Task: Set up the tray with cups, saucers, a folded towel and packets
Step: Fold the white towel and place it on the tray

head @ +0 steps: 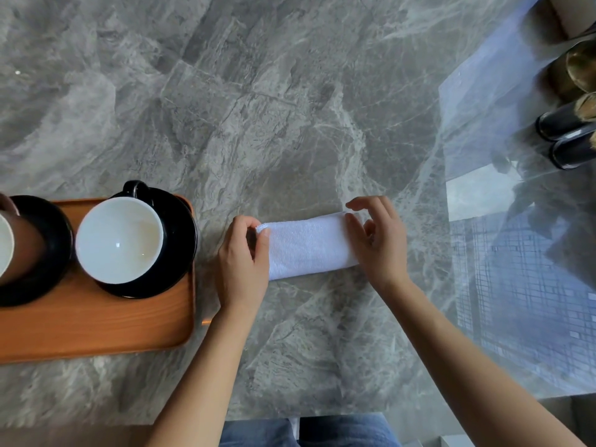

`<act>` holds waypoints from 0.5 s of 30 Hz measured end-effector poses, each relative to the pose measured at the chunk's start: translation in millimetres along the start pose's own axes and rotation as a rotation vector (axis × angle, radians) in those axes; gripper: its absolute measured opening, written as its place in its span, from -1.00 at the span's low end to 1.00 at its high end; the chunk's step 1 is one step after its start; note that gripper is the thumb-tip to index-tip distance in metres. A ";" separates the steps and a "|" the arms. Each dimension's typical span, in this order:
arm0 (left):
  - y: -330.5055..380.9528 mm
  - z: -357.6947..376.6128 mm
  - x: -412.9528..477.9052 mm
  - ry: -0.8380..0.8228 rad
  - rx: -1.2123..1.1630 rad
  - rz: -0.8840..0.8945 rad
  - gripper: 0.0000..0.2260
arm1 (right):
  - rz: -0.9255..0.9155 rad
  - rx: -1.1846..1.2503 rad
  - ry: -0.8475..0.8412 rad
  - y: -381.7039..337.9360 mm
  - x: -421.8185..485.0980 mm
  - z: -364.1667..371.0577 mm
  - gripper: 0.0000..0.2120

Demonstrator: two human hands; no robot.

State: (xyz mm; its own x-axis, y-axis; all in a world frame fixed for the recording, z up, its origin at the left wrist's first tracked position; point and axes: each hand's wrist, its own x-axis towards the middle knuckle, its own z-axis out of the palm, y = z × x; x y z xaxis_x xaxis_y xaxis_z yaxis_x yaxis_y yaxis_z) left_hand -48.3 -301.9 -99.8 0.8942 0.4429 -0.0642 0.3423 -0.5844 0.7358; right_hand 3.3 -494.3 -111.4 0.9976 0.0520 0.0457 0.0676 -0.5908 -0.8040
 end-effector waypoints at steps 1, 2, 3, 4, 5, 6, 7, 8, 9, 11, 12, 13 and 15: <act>0.6 -0.8 -0.9 -0.001 0.008 0.000 -0.96 | -0.002 -0.003 -0.003 0.6 -0.4 0.4 -0.89; 1.0 -2.2 -1.4 0.000 0.012 -0.003 -0.95 | -0.008 -0.005 -0.005 1.4 -0.5 0.4 -0.89; 1.1 -4.2 -1.7 0.004 0.023 -0.003 -0.94 | -0.015 -0.008 -0.008 1.9 -0.4 0.2 -0.89; 1.4 -6.4 -1.8 0.014 0.055 0.005 -0.93 | -0.022 -0.015 -0.011 2.3 -0.2 -0.1 -0.88; 2.1 -8.6 -2.0 0.030 0.107 0.024 -0.93 | -0.024 -0.025 -0.017 1.9 0.0 -0.2 -0.87; 3.5 -10.2 -2.0 0.045 0.161 0.048 -0.93 | -0.025 -0.039 -0.025 0.6 0.1 -0.2 -0.87; 5.4 -10.9 -2.0 0.052 0.203 0.067 -0.93 | -0.030 -0.064 -0.035 -1.4 0.0 -0.2 -0.87; 7.6 -10.6 -1.9 0.049 0.232 0.076 -0.92 | -0.048 -0.109 -0.043 -3.7 -0.5 -0.6 -0.87; 9.2 -9.7 -1.7 0.040 0.254 0.078 -0.89 | -0.079 -0.175 -0.044 -6.4 -0.5 -1.3 -0.86; 10.7 -7.7 -1.8 0.030 0.296 0.085 -0.77 | -0.143 -0.328 -0.007 -13.8 0.9 -4.1 -0.80; 12.0 -7.0 -2.1 0.033 0.312 0.109 -0.69 | -0.172 -0.385 0.033 -19.8 1.4 -5.5 -0.77; 14.0 -6.1 -3.1 0.037 0.321 0.143 -0.61 | -0.214 -0.413 0.070 -28.0 1.2 -5.5 -0.74; 20.6 0.3 -8.5 0.005 0.326 0.211 -0.49 | -0.331 -0.432 0.063 -44.6 -1.4 0.1 -0.69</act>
State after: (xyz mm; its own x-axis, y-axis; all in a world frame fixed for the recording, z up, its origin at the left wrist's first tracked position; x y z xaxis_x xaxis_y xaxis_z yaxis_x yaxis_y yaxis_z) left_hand -48.7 -317.9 -84.3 0.9536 0.2929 0.0692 0.2257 -0.8481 0.4794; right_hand -1.2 -468.0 -75.6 0.9200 0.2508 0.3010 0.3649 -0.8284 -0.4249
